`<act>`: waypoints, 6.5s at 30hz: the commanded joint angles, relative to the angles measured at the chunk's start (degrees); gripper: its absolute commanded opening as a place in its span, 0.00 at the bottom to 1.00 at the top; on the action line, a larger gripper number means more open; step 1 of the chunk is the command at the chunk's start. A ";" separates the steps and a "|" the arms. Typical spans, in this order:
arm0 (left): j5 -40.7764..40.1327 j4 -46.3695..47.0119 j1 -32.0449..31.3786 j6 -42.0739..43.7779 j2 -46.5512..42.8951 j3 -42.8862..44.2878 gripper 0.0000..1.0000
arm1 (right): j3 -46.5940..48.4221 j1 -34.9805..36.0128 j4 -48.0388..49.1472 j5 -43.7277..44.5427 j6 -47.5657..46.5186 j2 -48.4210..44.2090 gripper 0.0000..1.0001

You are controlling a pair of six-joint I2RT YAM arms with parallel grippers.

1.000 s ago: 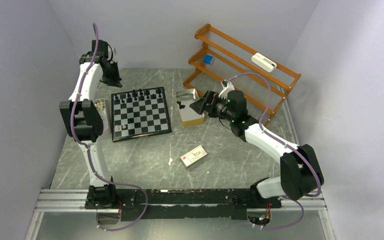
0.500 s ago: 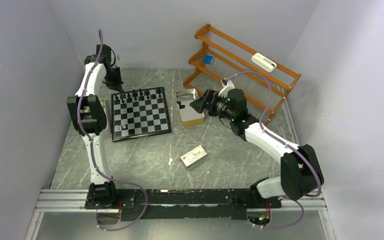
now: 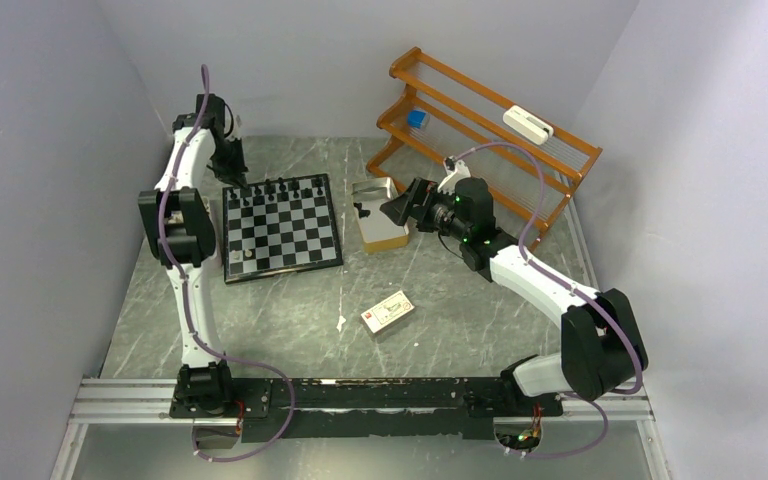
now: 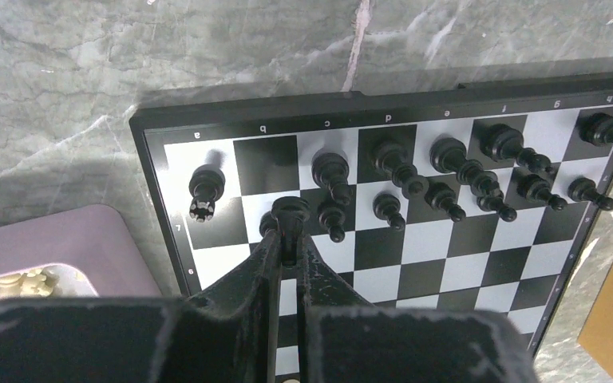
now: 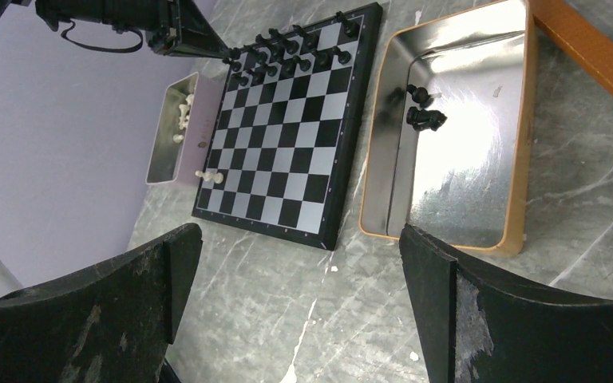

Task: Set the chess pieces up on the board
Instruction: Place the chess piece on the chessboard, then adjust the chess piece.

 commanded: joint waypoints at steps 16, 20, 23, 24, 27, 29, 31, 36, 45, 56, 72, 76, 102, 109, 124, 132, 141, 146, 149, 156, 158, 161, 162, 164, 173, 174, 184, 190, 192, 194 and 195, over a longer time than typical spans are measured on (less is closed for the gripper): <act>-0.61 -0.11 1.14 0.38 2.83 2.00 0.09 | 0.68 0.43 0.50 1.18 -0.94 -1.24 1.00; -0.18 0.23 1.23 0.24 3.43 2.06 0.09 | 0.77 0.41 0.43 1.27 -0.98 -1.28 1.00; 0.16 0.34 1.32 0.32 4.00 2.28 0.10 | 0.93 0.37 0.43 1.22 -0.98 -1.33 1.00; 0.21 0.15 1.38 0.39 4.22 2.62 0.10 | 0.94 0.40 0.42 1.19 -0.98 -1.28 1.00; 0.31 0.29 1.33 0.30 4.45 2.95 0.11 | 0.94 0.41 0.35 1.31 -0.98 -1.42 1.00; 0.52 0.74 1.39 0.15 4.44 2.85 0.11 | 0.94 0.48 0.38 1.36 -0.97 -1.40 1.00; 0.50 0.82 1.31 0.11 4.55 2.79 0.11 | 0.80 0.46 0.50 1.38 -0.92 -1.45 1.00; 0.75 0.93 1.33 0.06 4.93 2.95 0.13 | 0.87 0.47 0.31 1.70 -1.06 -1.39 1.00; 0.89 1.37 1.31 -0.01 5.10 3.13 0.16 | 0.81 0.55 0.61 1.71 -0.81 -1.11 1.00; 1.33 2.14 1.39 0.03 5.20 3.14 0.18 | 0.77 0.57 1.12 1.36 -0.46 -0.65 1.00; 1.73 2.57 1.60 -0.02 5.19 3.14 0.21 | 0.68 0.64 1.03 1.52 -0.47 -0.74 1.00; 2.27 2.60 1.70 0.19 5.01 3.28 0.18 | 0.68 0.63 1.19 1.53 -0.42 -0.64 1.00; 19.71 4.43 1.11 0.54 -21.07 -12.17 0.10 | 6.57 2.99 2.78 -7.27 -8.50 1.66 0.94; 29.06 8.56 -5.78 2.12 -31.24 -26.39 0.10 | 19.84 7.30 -2.08 -2.84 -7.55 8.45 0.58; 41.99 13.61 -15.36 1.52 -40.52 -40.72 0.10 | 6.42 15.11 12.70 -17.67 -75.26 8.16 0.96; 42.64 13.17 -16.89 2.24 -40.46 -42.02 0.10 | 8.81 17.37 11.79 -13.34 -83.77 11.72 0.92; 43.39 13.33 -17.68 2.39 -40.22 -42.16 0.10 | 10.79 19.90 9.87 -10.97 -90.11 13.99 0.77; 43.77 13.71 -17.68 2.11 -40.33 -41.99 0.10 | 10.37 20.43 9.35 -10.08 -90.83 14.48 0.62; 44.04 13.82 -17.68 1.91 -40.23 -41.51 0.10 | 10.50 20.81 8.56 -9.54 -91.14 15.03 0.56; 43.85 15.15 -17.68 0.50 -40.15 -40.66 0.10 | 10.50 21.25 7.59 -8.47 -91.33 15.86 0.46; 43.68 15.55 -17.68 0.15 -40.17 -40.50 0.09 | 10.61 21.29 7.13 -7.96 -91.06 16.13 0.43; 43.08 16.40 -17.68 -0.64 -40.36 -40.43 0.09 | 10.20 21.28 7.52 -7.70 -90.39 16.29 0.40; 42.76 16.85 -17.68 -0.87 -40.42 -40.51 0.09 | 10.22 21.22 7.47 -7.62 -90.10 16.40 0.39; 41.80 18.00 -17.68 -1.64 -40.84 -40.71 0.09 | 10.58 21.28 7.04 -7.19 -89.28 16.83 0.37; 38.44 19.10 -17.68 -2.19 -41.30 -40.63 0.09 | 11.80 21.25 6.95 -6.33 -85.10 18.09 0.28; 37.90 19.06 -17.68 -2.02 -41.31 -40.62 0.09 | 11.84 21.22 7.19 -6.38 -84.45 18.26 0.28; 29.86 16.82 -17.68 -0.28 -40.44 -40.89 0.08 | 10.47 21.21 12.42 -4.57 -75.12 17.96 0.41; 20.98 15.69 -17.67 -0.96 -40.04 -38.40 0.08 | 5.06 21.20 16.03 1.24 -59.53 12.17 0.66; 16.74 14.31 -17.59 -1.15 -38.67 -36.00 0.08 | 4.27 21.19 15.16 2.61 -52.86 10.58 0.72; 12.67 12.56 -17.43 -1.15 -36.86 -32.96 0.08 | 3.89 21.20 14.05 3.54 -47.83 9.27 0.81; 12.26 11.85 -17.09 -1.08 -35.72 -31.40 0.08 | 3.29 21.21 14.56 3.98 -45.37 8.46 0.97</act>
